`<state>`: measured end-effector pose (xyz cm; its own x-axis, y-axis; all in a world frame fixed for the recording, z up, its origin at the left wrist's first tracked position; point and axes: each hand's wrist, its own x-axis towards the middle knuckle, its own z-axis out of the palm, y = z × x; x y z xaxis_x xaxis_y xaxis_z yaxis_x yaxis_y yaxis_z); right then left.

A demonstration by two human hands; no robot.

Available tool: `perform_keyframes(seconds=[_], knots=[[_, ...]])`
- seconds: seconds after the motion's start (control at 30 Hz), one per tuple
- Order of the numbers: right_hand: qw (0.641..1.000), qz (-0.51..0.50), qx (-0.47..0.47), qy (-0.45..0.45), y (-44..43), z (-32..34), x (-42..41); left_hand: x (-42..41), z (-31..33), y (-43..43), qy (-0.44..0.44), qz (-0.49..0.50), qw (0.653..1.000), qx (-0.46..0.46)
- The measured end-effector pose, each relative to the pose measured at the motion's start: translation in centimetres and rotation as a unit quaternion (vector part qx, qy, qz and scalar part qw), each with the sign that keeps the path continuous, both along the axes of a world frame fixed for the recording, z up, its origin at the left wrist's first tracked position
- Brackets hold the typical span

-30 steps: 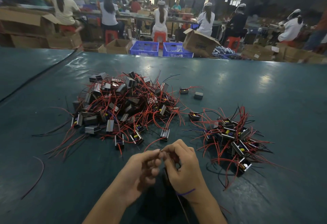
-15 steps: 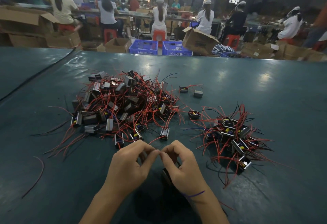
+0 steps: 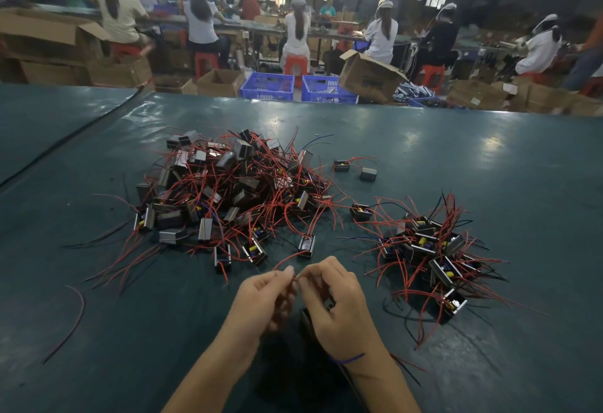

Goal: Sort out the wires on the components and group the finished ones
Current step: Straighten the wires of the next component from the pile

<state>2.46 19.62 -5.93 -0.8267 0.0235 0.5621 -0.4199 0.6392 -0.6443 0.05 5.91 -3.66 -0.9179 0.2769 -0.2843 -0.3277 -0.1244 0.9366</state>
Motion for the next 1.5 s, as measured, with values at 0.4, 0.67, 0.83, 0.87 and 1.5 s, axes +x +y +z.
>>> perform_keyframes(seconds=[0.4, 0.67, 0.83, 0.87, 1.5], knots=[[0.994, 0.062, -0.088, -0.026, 0.4, -0.2, -0.3, -1.1, -1.9, -2.3, 0.588, 0.035, 0.755, -0.287], [0.999, -0.011, 0.037, 0.013, 0.6, -0.4, -0.2, -0.2, -0.6, -0.4, 0.215, 0.034, 0.969, -0.117], [0.997, -0.024, 0.068, 0.035, 0.7, -0.6, -0.3, -0.1, -0.3, 0.2, -0.144, 0.010, 0.978, 0.149], [0.997, -0.023, 0.072, 0.034, 0.8, -0.7, -0.3, -0.2, -0.3, 0.2, -0.141, 0.007, 0.978, 0.156], [0.929, -0.325, -0.085, 0.155, 8.1, 1.4, -0.5, -2.1, -3.1, -2.3, 0.345, 0.182, 0.837, -0.383]])
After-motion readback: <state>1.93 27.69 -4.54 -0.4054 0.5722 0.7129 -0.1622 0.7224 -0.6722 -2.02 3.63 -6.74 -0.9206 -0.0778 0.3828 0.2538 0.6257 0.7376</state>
